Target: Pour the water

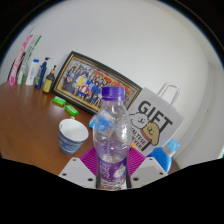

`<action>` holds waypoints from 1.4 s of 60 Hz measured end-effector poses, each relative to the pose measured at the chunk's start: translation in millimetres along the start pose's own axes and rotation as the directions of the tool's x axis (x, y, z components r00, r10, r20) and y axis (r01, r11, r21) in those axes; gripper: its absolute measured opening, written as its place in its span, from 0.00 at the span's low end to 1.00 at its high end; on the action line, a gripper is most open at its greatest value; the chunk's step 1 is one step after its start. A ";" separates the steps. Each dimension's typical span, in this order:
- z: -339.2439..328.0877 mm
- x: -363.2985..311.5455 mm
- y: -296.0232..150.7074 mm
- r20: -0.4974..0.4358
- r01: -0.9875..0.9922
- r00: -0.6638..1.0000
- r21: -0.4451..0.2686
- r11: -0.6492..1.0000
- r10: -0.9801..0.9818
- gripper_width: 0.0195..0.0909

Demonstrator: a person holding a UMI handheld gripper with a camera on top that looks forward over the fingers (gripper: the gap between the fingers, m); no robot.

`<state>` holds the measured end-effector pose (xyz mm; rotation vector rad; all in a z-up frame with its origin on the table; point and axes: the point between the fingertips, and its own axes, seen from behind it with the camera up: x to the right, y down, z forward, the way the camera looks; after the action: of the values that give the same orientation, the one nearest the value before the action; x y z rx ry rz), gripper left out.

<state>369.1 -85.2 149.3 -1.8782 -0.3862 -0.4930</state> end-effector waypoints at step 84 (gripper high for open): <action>64.4 48.4 -90.6 0.023 0.301 0.951 0.155 0.941 -0.308 0.20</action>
<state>376.3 7.9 226.6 -1.6932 -0.7335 -0.6102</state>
